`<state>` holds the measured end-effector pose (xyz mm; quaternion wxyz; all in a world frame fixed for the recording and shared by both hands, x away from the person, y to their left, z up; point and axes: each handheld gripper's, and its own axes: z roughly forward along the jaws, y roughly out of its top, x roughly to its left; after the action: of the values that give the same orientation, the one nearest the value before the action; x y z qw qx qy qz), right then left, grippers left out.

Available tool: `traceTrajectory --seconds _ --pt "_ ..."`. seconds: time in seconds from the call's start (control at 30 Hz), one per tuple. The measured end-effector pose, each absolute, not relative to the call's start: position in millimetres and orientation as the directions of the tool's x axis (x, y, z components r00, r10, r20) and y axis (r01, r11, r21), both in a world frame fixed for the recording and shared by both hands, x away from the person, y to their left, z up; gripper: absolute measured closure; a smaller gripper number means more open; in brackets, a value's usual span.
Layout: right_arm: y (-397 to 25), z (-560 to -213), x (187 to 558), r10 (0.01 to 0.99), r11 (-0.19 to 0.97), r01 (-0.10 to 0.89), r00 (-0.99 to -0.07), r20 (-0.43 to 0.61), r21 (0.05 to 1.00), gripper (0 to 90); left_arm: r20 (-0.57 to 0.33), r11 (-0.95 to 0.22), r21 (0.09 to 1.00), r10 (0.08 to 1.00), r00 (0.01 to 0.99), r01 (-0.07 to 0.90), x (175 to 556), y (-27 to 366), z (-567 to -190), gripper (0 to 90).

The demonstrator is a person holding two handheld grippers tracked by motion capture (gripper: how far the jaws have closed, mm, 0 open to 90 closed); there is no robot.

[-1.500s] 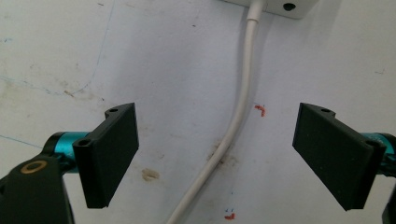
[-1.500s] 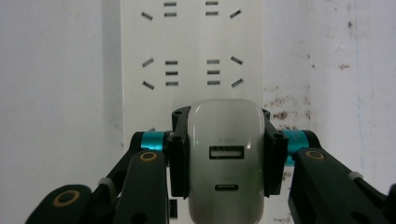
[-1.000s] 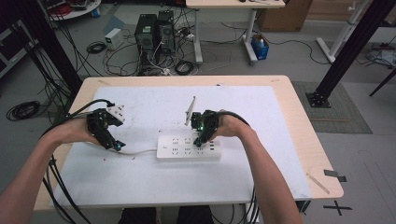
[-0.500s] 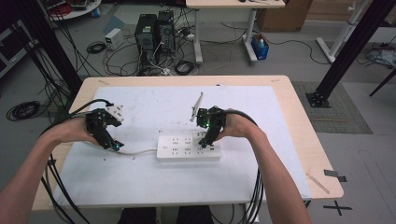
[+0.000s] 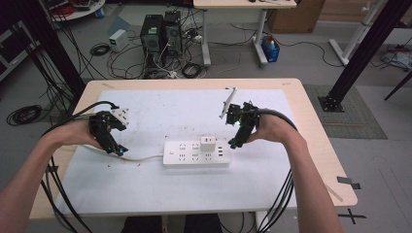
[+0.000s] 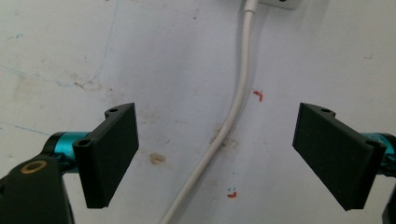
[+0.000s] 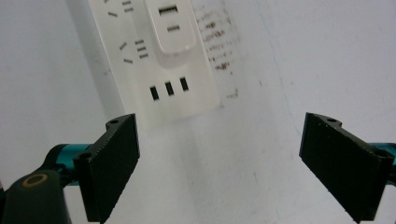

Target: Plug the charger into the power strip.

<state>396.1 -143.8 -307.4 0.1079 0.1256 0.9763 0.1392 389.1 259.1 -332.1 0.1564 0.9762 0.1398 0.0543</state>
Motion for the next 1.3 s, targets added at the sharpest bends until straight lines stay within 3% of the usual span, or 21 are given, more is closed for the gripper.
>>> traceTrajectory --seconds 0.13,1.3 --pt "-157.3 -306.3 392.5 0.296 0.935 0.245 -0.938 -0.180 0.257 11.7 0.063 -0.915 0.310 0.291 0.954 0.259 389.2 261.0 -333.7 14.5" --pt "-173.6 -323.3 390.6 0.332 0.925 0.285 -0.927 -0.174 0.250 11.7 0.056 -0.926 0.290 0.271 0.961 0.244 389.5 252.3 -337.1 14.5"
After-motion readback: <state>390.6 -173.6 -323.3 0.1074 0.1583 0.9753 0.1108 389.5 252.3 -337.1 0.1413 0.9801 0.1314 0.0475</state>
